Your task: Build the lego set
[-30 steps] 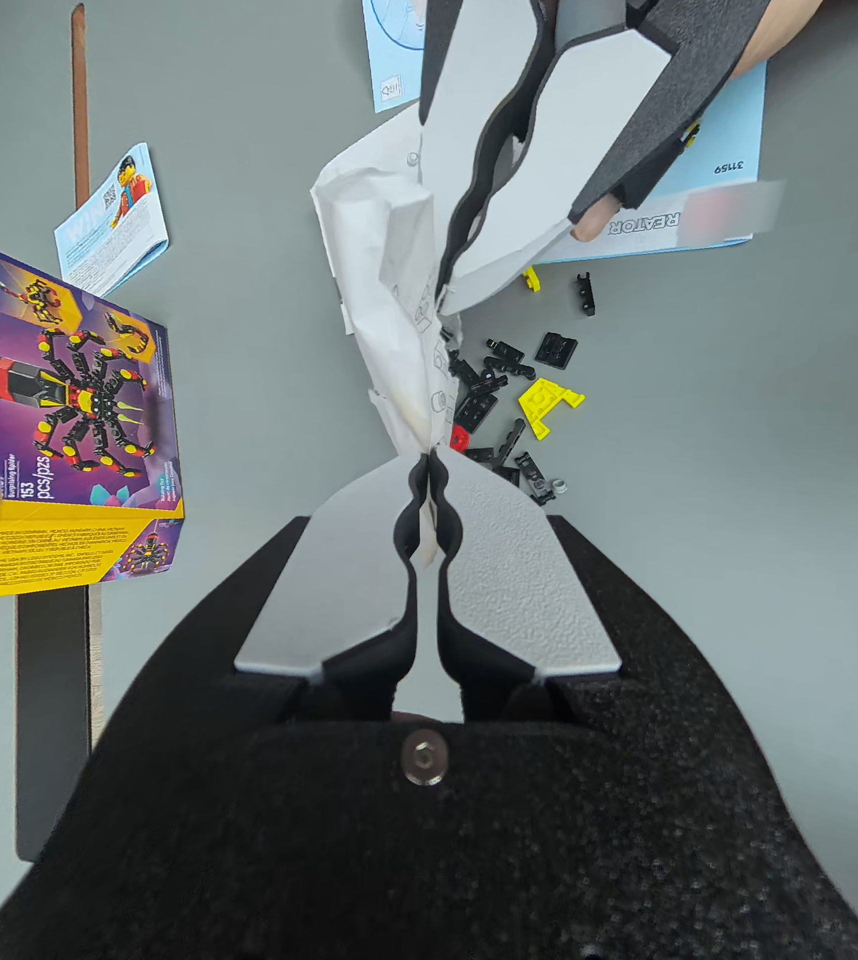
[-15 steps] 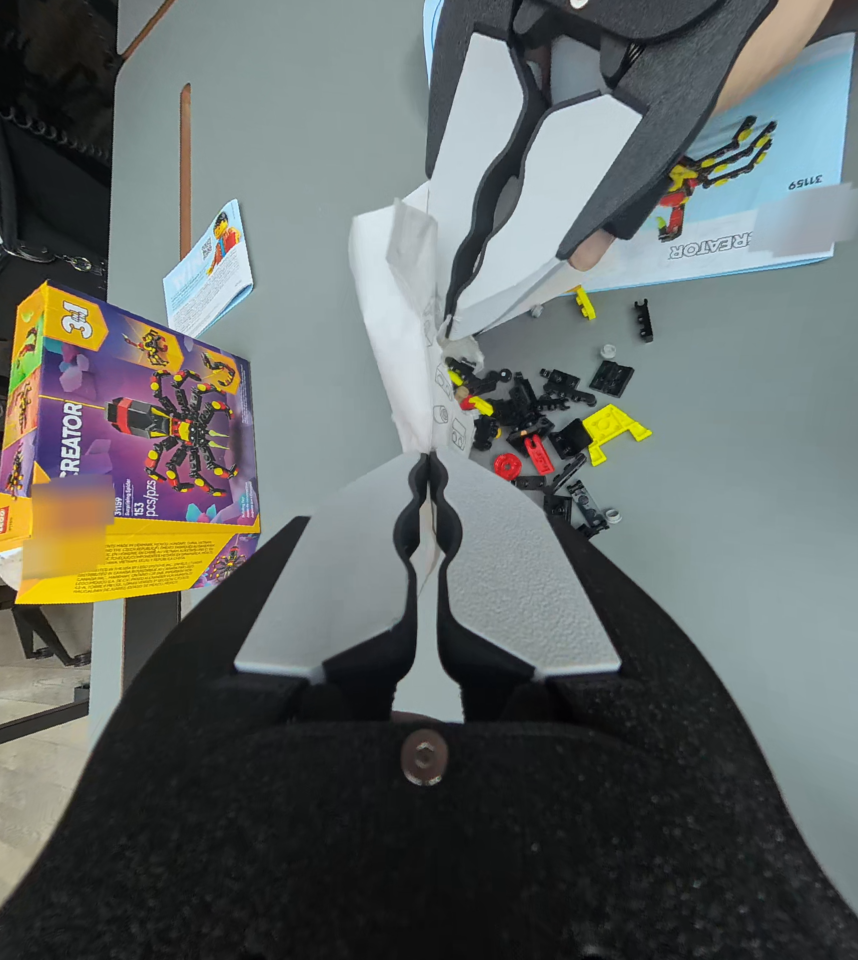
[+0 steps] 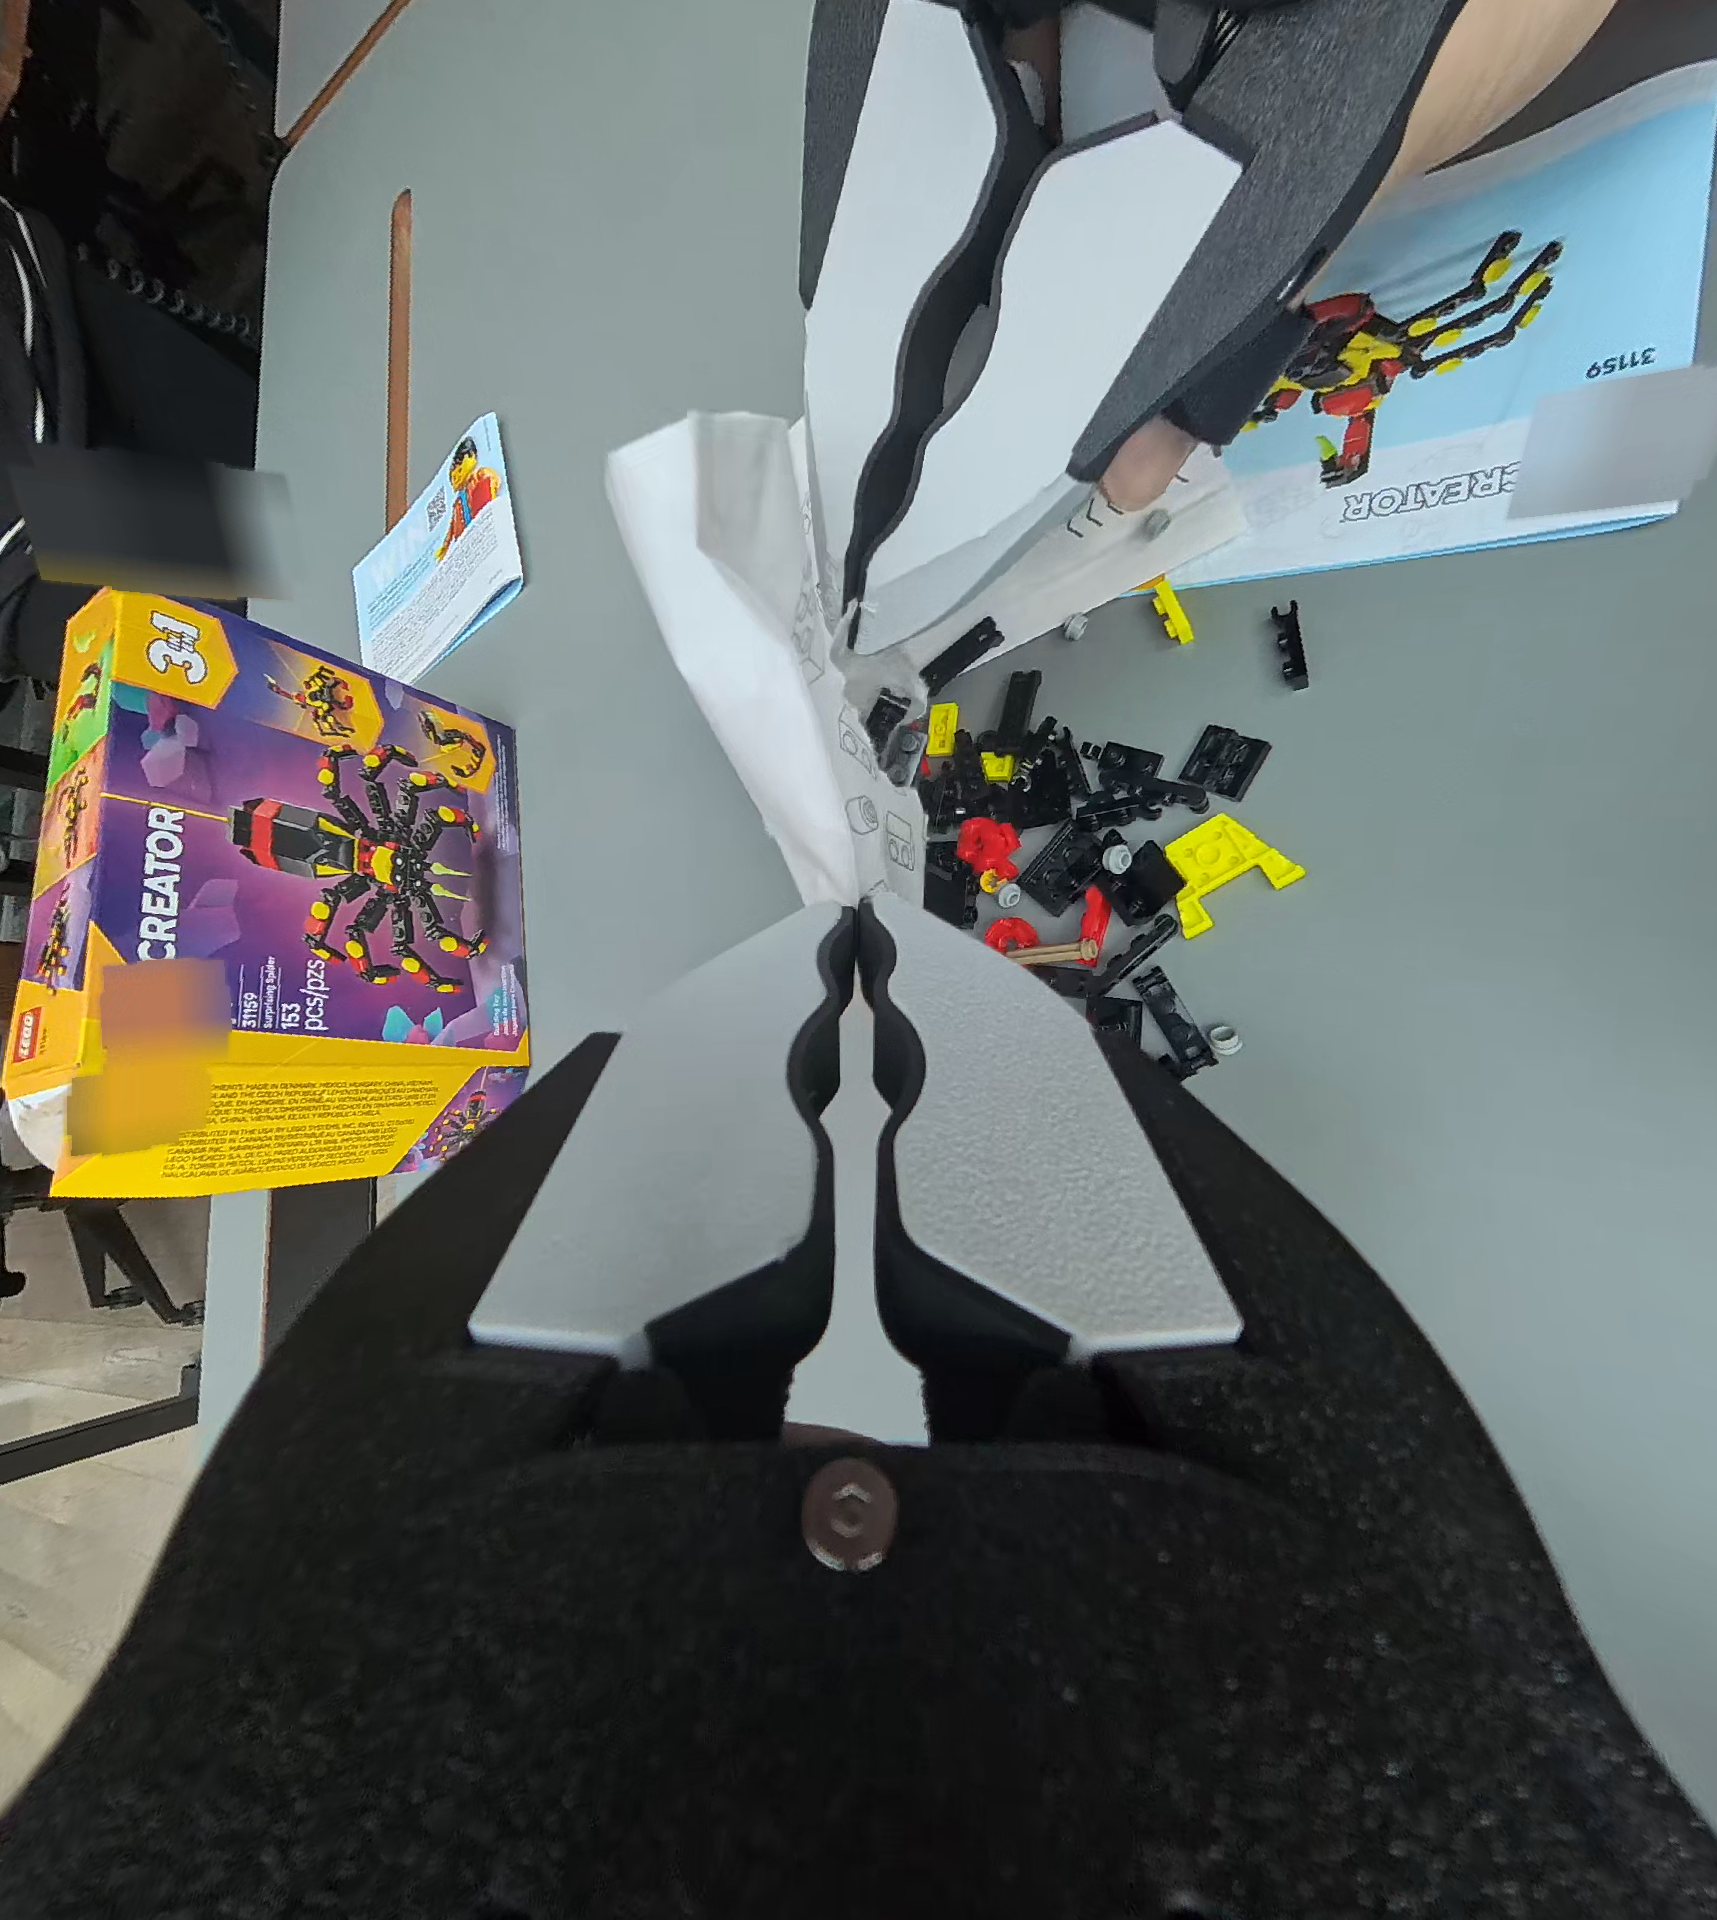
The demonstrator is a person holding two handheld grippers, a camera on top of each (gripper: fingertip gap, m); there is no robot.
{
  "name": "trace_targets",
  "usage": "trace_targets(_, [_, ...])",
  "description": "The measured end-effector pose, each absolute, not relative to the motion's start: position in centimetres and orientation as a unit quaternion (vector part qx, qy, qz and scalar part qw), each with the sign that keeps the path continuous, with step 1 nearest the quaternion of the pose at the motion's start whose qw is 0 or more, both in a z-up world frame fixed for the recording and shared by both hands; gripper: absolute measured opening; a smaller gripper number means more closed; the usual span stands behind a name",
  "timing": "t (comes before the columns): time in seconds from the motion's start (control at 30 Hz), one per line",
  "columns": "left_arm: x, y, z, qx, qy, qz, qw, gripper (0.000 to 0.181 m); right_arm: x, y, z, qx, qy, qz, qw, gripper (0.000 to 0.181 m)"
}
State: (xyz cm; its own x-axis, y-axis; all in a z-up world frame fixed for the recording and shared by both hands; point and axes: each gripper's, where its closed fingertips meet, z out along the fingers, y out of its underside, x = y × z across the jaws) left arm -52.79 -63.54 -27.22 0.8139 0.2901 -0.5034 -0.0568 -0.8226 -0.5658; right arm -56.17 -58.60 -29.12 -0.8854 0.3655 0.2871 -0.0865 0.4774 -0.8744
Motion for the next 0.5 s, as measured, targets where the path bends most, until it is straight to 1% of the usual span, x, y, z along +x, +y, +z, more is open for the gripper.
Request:
trace_targets(0.03, [-52.8, -63.7, -27.3, -0.908, -0.065, 0.299, 0.288, 0.0, -55.8, -58.8, -29.4, -0.076, -0.834, 0.501, 0.217, 0.0])
trace_targets(0.07, [-52.8, -63.7, -27.4, -0.908, -0.065, 0.3, 0.286, 0.0, -56.1, -58.5, -29.6, -0.064, -0.837, 0.487, 0.24, 0.0])
trace_targets(0.13, [-52.6, -63.5, -27.6, -0.909, -0.067, 0.292, 0.289, 0.0, -55.7, -58.6, -29.4, -0.075, -0.835, 0.502, 0.212, 0.0])
trace_targets(0.17, [-52.7, -63.6, -27.7, -0.909, -0.067, 0.296, 0.286, 0.0, -55.9, -58.4, -29.7, -0.066, -0.839, 0.49, 0.226, 0.0])
trace_targets(0.23, [-52.5, -63.5, -27.8, -0.908, -0.072, 0.289, 0.294, 0.0, -55.4, -58.4, -29.9, -0.077, -0.841, 0.499, 0.196, 0.0])
trace_targets(0.27, [-52.6, -63.6, -27.9, -0.908, -0.071, 0.292, 0.293, 0.0, -55.4, -58.2, -30.2, -0.069, -0.845, 0.491, 0.202, 0.0])
trace_targets(0.33, [-52.3, -63.3, -28.1, -0.91, -0.071, 0.284, 0.295, 0.0, -54.8, -58.2, -30.5, -0.081, -0.846, 0.497, 0.175, 0.0])
trace_targets(0.37, [-52.2, -63.3, -28.4, -0.911, -0.07, 0.282, 0.292, 0.0, -54.7, -58.0, -30.9, -0.076, -0.85, 0.489, 0.18, 0.0])
trace_targets(0.43, [-52.0, -63.3, -28.8, -0.911, -0.075, 0.277, 0.297, 0.0, -54.0, -58.0, -31.2, -0.081, -0.852, 0.494, 0.156, 0.0])
trace_targets(0.5, [-51.9, -63.6, -29.5, -0.91, -0.083, 0.278, 0.295, 0.001, -53.5, -58.0, -32.0, -0.072, -0.859, 0.484, 0.151, 0.0])
